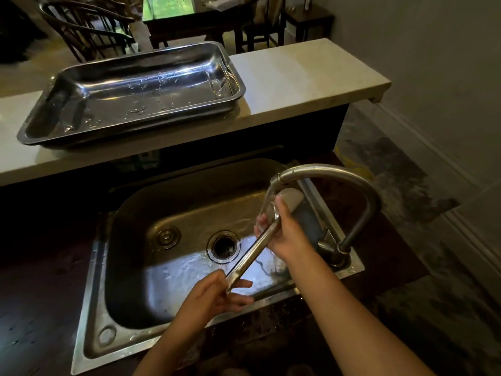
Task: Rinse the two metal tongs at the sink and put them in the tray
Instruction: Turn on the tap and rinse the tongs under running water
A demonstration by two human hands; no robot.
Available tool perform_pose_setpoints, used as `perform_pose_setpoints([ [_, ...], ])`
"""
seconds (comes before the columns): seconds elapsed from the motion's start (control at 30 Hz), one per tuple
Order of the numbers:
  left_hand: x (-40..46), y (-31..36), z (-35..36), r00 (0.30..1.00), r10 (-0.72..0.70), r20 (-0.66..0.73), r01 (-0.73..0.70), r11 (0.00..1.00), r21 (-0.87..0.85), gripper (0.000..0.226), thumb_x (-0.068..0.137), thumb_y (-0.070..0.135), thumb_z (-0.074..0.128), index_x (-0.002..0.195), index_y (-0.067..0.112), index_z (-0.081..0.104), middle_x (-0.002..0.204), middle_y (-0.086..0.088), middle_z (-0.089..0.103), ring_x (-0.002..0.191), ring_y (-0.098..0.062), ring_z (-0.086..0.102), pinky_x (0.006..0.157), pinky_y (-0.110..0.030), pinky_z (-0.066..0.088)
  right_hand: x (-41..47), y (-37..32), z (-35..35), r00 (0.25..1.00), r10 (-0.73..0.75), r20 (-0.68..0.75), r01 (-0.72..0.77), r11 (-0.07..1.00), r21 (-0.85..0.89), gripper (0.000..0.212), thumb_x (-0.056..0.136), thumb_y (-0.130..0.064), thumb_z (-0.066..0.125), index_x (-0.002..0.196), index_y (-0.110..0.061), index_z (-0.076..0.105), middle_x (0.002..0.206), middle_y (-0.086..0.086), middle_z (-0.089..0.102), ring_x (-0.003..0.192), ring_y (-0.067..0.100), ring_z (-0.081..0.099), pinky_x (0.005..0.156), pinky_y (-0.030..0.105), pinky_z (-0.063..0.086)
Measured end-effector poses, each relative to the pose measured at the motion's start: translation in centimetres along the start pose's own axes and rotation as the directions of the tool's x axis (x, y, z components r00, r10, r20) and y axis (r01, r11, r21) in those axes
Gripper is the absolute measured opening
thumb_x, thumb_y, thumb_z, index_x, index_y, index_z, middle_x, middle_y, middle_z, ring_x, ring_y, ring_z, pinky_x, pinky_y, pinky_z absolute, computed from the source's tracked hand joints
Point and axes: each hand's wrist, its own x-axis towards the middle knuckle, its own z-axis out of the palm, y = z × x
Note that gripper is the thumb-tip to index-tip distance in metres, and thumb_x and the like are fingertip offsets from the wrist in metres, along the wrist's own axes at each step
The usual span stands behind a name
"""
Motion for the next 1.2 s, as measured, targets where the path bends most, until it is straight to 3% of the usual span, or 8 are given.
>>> perform_pose_setpoints([
  [0.37,-1.4,0.7,1.0,0.961,0.204,-0.185,-0.193,0.978,0.078,0.04,0.085,0.048,0.046,0.122,0.045,0.031,0.123,0.009,0.055,0.089,-0.026,0.072,0.062,-0.031,0.06,-0.4,0.1,1.1,0.997,-0.052,0.05,0.048,0.997,0.067,0.055,0.071,-0.038,0.071,0.118,-0.017,0.052,0.103,0.008,0.057,0.082,0.02,0.063,0.062,0.036,0.057],
  [0.47,-0.9,1.5,0.3,0.971,0.143,-0.19,-0.109,0.978,0.179,0.043,0.086,0.045,0.047,0.128,0.034,0.04,0.099,-0.004,0.074,0.076,-0.026,0.073,0.058,-0.026,0.058,-0.6,0.2,1.7,0.99,-0.136,-0.032,0.137,0.991,0.01,0.038,0.085,-0.024,0.063,0.117,-0.01,0.048,0.095,0.009,0.059,0.075,0.019,0.064,0.057,0.031,0.057],
  [0.6,0.1,2.6,-0.1,0.981,-0.02,-0.192,0.069,0.966,0.249,0.019,0.09,0.023,0.055,0.091,0.01,0.069,0.059,-0.004,0.066,0.037,-0.016,0.052,0.041,-0.019,0.041,-0.3,0.9,2.5,0.944,-0.317,-0.097,0.28,0.919,-0.277,0.038,0.088,-0.019,0.061,0.116,0.005,0.052,0.069,0.007,0.06,0.044,0.009,0.059,0.041,0.019,0.051],
  [0.8,-0.7,3.2,-0.3,0.99,-0.032,-0.138,0.073,0.949,0.308,0.024,0.094,0.015,0.047,0.091,-0.004,0.061,0.044,0.004,0.035,0.032,-0.01,0.025,0.035,-0.016,0.02,0.6,0.8,1.5,0.867,-0.467,-0.175,0.33,0.8,-0.502,0.049,0.093,-0.045,0.042,0.111,-0.002,0.053,0.076,0.003,0.069,0.076,0.018,0.069,0.059,0.026,0.053],
  [0.93,-1.0,3.5,-0.5,0.993,-0.068,-0.099,0.096,0.947,0.307,0.027,0.094,0.017,0.046,0.091,-0.006,0.06,0.045,-0.001,0.036,0.028,-0.008,0.025,0.033,-0.016,0.019,1.2,0.7,0.7,0.927,-0.371,-0.061,0.285,0.8,-0.529,0.05,0.091,-0.04,0.05,0.133,-0.019,0.031,0.12,0.016,0.059,0.096,0.034,0.065,0.087,0.048,0.055],
  [1.03,-1.6,3.0,-1.1,0.996,-0.067,-0.064,0.085,0.934,0.346,0.022,0.094,0.017,0.048,0.086,0.001,0.061,0.041,0.002,0.041,0.028,-0.01,0.028,0.033,-0.017,0.023,1.0,-0.4,0.3,0.875,-0.483,-0.029,0.369,0.704,-0.607,0.027,0.087,-0.031,0.059,0.106,-0.013,0.052,0.097,0.009,0.063,0.082,0.024,0.064,0.06,0.026,0.058],
  [1.1,-2.0,2.2,-1.2,0.995,-0.003,-0.1,0.051,0.872,0.487,0.015,0.091,0.019,0.054,0.08,0.01,0.059,0.041,0.0,0.049,0.029,-0.012,0.038,0.036,-0.022,0.033,1.2,-1.4,0.2,0.821,-0.554,-0.141,0.374,0.707,-0.6,0.026,0.094,-0.032,0.045,0.089,-0.011,0.06,0.083,0.01,0.063,0.081,0.027,0.062,0.061,0.025,0.053],
  [1.2,-2.2,1.4,-0.7,0.943,0.257,-0.21,-0.004,0.641,0.768,0.008,0.084,0.025,0.064,0.09,0.024,0.059,0.07,0.001,0.069,0.054,-0.012,0.063,0.055,-0.028,0.05,1.6,-2.0,0.3,0.945,-0.277,-0.175,0.189,0.898,-0.398,0.048,0.093,-0.05,0.037,0.122,-0.015,0.051,0.118,0.018,0.06,0.108,0.037,0.057,0.095,0.049,0.047],
])
